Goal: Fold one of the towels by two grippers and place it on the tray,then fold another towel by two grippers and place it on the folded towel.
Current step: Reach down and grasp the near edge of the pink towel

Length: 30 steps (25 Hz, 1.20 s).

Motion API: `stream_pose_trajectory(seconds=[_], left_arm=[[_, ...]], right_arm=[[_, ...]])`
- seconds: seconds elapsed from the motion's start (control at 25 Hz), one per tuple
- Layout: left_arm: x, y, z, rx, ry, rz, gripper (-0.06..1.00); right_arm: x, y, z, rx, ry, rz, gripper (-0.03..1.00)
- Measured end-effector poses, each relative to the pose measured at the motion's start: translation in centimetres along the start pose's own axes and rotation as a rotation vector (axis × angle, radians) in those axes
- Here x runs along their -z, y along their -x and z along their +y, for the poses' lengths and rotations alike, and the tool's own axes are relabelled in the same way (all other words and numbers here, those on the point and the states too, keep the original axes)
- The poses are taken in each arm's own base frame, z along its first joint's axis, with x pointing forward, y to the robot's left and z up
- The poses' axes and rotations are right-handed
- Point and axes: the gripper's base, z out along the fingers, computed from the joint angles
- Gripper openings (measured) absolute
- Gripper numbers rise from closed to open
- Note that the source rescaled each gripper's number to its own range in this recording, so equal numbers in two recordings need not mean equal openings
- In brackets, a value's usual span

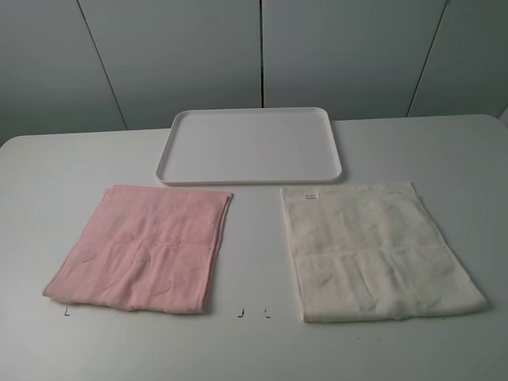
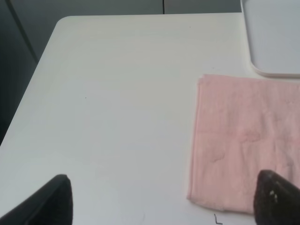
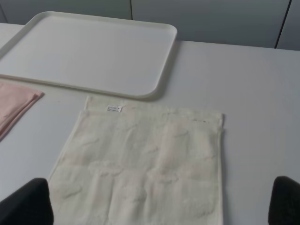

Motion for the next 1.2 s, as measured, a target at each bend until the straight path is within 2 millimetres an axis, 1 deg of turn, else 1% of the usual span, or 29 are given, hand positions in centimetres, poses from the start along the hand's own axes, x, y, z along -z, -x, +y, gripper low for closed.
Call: stream_pose_trajectory(seconds=[1.2], left_arm=[[0.00, 0.00, 0.00, 0.000, 0.000, 0.000, 1.00]], right_arm=[[0.00, 0.00, 0.00, 0.000, 0.000, 0.000, 1.00]])
